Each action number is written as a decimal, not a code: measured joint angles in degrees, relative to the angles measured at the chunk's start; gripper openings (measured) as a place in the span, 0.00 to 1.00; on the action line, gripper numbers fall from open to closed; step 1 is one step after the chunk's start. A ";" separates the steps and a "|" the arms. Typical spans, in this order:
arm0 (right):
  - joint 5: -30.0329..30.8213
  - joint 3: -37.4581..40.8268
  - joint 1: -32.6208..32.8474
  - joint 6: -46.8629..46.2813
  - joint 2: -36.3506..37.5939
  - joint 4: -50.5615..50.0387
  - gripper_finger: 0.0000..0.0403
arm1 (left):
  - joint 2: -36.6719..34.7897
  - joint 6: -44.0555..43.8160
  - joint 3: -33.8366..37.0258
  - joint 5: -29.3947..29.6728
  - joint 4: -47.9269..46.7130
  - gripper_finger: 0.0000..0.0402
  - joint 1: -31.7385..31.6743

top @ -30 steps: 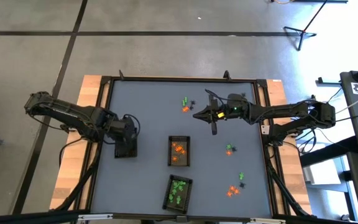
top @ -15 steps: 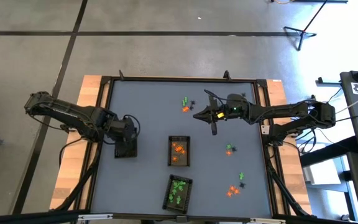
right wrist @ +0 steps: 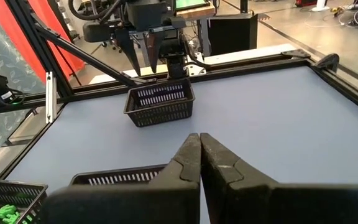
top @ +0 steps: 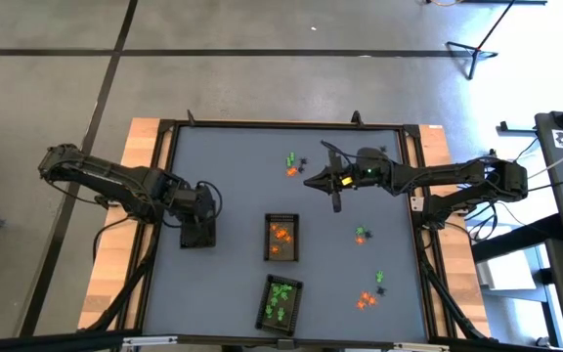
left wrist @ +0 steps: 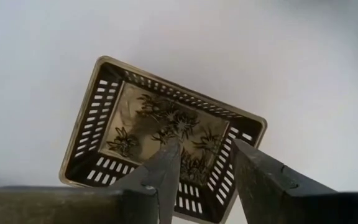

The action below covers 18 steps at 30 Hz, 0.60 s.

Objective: Sort Halloween decoration
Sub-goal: Put the black spider toy into the top left black basket

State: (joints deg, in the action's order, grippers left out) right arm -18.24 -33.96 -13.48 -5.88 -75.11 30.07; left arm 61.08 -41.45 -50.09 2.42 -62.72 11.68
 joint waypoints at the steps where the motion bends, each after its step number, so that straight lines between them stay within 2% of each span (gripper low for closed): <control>1: 0.28 -0.02 -0.01 -0.23 0.02 -0.30 0.00 | 0.00 -0.02 0.00 0.00 0.00 0.33 0.00; 3: 2.91 -0.02 -0.01 -0.40 0.02 -1.84 0.00 | 0.01 -0.02 0.00 0.00 0.00 0.34 0.00; 6: 11.95 -0.14 -0.06 -0.45 0.04 -7.37 0.00 | 0.01 -0.06 0.00 0.02 -0.01 0.34 0.00; 10: 22.37 -4.11 -1.76 -1.07 0.06 -24.91 0.00 | 0.02 -0.09 0.00 0.02 -0.02 0.34 0.00; 14: 26.30 -10.74 -5.90 -2.76 0.04 -44.87 0.00 | 0.00 -0.11 0.00 0.02 0.00 0.34 0.00; 18: 26.70 -16.53 -11.86 -2.24 0.04 -58.31 0.00 | 0.01 -0.12 0.00 0.02 0.00 0.34 0.00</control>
State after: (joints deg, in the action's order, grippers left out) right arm 8.46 -50.49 -25.34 -8.12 -75.07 -28.24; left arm 61.09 -41.57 -50.09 2.44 -62.72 11.68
